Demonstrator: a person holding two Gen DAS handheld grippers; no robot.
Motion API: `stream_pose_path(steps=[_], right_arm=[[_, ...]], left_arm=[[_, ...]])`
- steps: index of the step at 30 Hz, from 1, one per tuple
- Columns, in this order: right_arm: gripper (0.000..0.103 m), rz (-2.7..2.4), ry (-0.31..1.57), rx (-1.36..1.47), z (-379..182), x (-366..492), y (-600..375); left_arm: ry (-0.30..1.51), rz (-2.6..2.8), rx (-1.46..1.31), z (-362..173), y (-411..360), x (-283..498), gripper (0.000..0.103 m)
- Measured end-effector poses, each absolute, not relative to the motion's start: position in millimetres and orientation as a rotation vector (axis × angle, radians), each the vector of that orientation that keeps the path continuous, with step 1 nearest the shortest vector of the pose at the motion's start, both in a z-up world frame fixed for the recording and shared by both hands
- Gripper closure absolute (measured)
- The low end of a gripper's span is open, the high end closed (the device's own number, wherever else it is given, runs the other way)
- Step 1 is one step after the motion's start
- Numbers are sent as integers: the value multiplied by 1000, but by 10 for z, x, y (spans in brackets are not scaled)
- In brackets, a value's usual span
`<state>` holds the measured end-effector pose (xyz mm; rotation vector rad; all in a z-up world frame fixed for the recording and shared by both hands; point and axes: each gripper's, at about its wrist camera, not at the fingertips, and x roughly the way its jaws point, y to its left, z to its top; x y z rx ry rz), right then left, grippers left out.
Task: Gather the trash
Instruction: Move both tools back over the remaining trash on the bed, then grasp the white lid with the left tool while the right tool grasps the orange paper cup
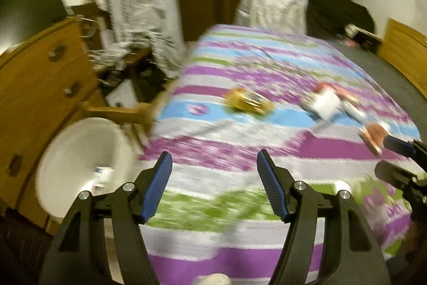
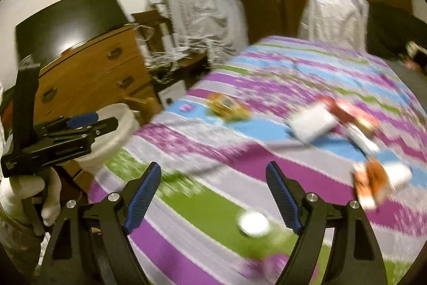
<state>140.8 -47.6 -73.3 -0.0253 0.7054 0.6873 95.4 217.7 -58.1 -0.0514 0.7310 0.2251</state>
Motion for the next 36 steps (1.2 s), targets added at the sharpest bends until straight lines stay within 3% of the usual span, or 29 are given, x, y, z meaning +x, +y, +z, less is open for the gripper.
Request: stream_pose_path(steps=[12,21,25,26,31,36], right_arm=[[22,439,842,135,-1680,1380,-1987],[22,438,839,156,-1822,1417,-2221],[22,437,820,138,-1741,1581,-2207],[22,432,806,130,-1706,1680,-2207],[44,403,778,115,-1580,2191,-2156],[48,365,828,106,-1629,2621,-2064]], left_arm=[[954,-190,0,-1497,924,1480,40],[958,-205,12,-1672,623,1667,41],[937,-190,42,-1677,563,1701,63],[932,-190,48,-1674,553,1696,65],[918,-184,54,-1678,553,1709,65],[919,-196,44,-1698,576,1762,65]])
